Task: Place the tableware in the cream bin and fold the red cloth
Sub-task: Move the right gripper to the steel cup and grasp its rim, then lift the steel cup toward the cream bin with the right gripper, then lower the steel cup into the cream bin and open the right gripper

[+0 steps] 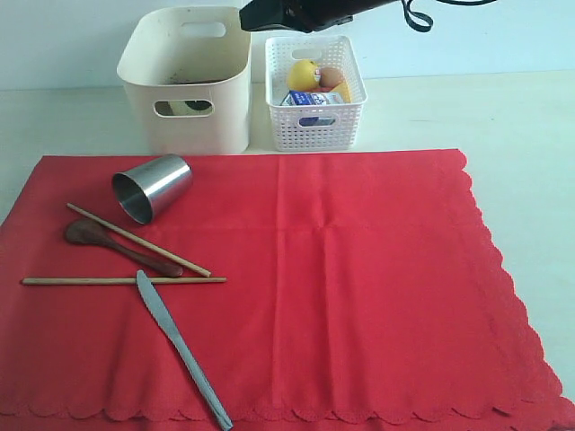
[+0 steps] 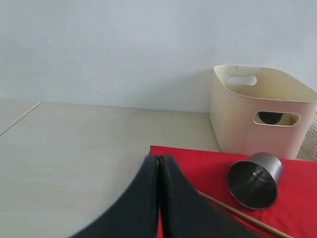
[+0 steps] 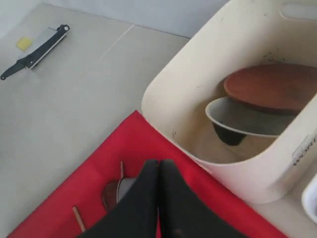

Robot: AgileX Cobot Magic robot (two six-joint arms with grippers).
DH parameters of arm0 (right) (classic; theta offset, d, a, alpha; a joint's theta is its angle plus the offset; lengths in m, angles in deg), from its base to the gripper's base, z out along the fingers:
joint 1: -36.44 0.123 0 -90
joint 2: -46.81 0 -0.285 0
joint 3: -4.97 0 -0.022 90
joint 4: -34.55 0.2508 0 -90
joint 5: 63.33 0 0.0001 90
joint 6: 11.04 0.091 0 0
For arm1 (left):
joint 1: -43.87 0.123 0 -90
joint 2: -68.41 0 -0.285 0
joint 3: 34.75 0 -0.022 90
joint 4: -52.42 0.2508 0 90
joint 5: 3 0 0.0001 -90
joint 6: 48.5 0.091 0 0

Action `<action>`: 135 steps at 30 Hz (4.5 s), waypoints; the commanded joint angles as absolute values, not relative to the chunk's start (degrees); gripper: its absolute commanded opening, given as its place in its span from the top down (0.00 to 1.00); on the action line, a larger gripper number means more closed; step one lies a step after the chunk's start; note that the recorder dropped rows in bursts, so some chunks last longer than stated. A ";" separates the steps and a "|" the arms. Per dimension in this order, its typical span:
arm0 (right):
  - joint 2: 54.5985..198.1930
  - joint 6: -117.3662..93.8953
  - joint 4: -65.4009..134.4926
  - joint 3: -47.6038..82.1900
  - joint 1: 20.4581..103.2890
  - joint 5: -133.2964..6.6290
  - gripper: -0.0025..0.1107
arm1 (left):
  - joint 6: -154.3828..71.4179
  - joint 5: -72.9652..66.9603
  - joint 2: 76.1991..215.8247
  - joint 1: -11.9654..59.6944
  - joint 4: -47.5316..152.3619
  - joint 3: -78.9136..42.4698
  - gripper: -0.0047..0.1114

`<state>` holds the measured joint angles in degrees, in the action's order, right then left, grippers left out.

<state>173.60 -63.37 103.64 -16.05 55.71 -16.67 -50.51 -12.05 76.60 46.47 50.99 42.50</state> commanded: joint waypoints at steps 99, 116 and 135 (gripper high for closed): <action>177.88 -13.15 22.22 -24.03 83.63 -34.65 0.98 | -50.35 -11.72 76.20 46.60 50.85 42.47 0.95; 175.42 -6.65 22.10 -24.03 77.86 -46.84 0.98 | -50.35 -11.72 76.20 46.60 50.85 42.47 0.95; 181.24 2.56 22.34 -24.03 72.67 -48.09 0.98 | -50.35 -11.72 76.20 46.60 50.85 42.47 0.95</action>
<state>180.98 1.01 22.29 -24.20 73.24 -47.13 -50.51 -12.05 76.60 46.47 50.99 42.50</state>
